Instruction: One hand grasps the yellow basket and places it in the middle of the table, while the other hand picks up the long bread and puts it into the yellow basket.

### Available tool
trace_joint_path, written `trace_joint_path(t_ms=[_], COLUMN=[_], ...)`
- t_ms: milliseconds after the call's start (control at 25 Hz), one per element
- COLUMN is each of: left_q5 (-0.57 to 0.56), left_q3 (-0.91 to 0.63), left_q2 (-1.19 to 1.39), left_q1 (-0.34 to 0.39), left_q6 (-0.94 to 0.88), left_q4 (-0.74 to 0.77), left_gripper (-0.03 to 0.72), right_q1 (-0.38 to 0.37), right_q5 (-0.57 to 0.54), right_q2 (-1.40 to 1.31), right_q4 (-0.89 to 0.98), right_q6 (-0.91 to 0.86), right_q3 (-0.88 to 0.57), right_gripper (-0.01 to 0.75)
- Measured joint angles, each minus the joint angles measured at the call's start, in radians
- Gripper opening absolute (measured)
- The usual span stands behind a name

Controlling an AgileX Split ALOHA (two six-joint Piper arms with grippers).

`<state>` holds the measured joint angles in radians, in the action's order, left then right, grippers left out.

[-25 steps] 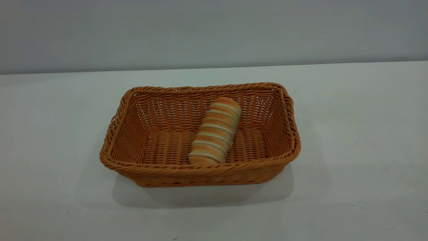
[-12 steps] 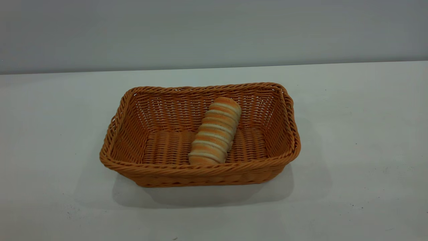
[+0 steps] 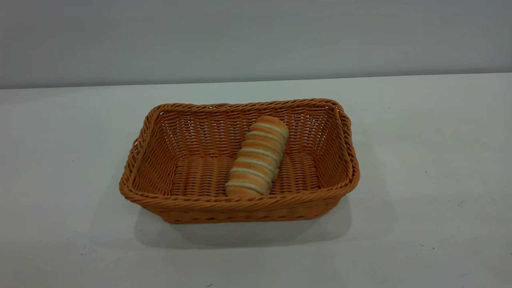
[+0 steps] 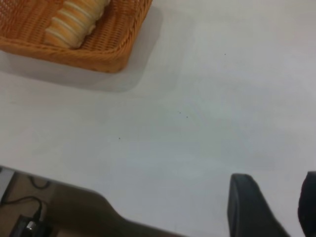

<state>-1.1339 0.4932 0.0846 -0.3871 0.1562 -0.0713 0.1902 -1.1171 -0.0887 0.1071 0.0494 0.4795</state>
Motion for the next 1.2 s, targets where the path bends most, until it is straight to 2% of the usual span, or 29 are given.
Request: trace_joint_path(t_ms=[1200], left_q5=[-0.002], left_q3=[0.000], left_q2=[-0.103], left_q1=[0.001], left_q6=[0.001], left_q4=[-0.001], left_gripper=[0.436], right_q1=[-0.001], right_q5=[-0.001], right_q2=[0.000], right_q4=[0.001], right_q6=[0.000], right_q3=[0.000], right_gripper=[0.237])
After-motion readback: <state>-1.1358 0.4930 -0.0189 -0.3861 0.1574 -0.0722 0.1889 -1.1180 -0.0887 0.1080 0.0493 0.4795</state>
